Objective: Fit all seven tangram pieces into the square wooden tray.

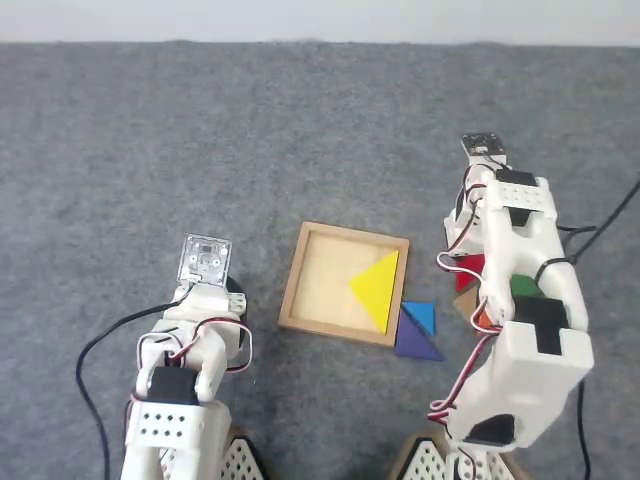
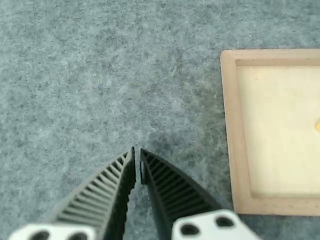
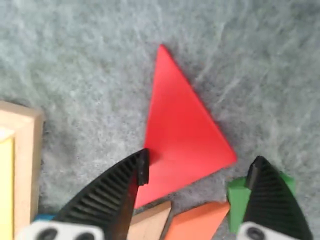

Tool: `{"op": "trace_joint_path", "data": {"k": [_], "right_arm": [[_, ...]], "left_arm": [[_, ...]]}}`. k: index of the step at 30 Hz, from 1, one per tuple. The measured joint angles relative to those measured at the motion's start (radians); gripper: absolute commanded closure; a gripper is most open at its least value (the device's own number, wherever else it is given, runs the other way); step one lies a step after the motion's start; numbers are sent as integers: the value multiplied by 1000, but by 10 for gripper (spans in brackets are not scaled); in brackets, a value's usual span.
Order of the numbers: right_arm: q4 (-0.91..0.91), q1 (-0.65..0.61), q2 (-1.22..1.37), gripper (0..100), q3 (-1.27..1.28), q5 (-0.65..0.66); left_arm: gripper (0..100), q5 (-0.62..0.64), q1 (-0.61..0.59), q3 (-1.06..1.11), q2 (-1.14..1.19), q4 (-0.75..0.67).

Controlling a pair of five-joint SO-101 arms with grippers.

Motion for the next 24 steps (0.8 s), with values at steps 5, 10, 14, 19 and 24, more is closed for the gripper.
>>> {"op": "trace_joint_path", "data": {"k": [5, 10, 14, 19, 24], "right_arm": [[0, -38, 5, 672, 2, 6], [-8, -41, 25, 678, 8, 9], [-18, -41, 25, 793, 8, 9], [-23, -35, 25, 868, 8, 9], [-25, -34, 23, 875, 6, 9]], "left_arm": [[985, 0, 0, 0, 0, 0], [985, 0, 0, 0, 0, 0], [985, 0, 0, 0, 0, 0], [985, 0, 0, 0, 0, 0], [985, 0, 0, 0, 0, 0]]}}
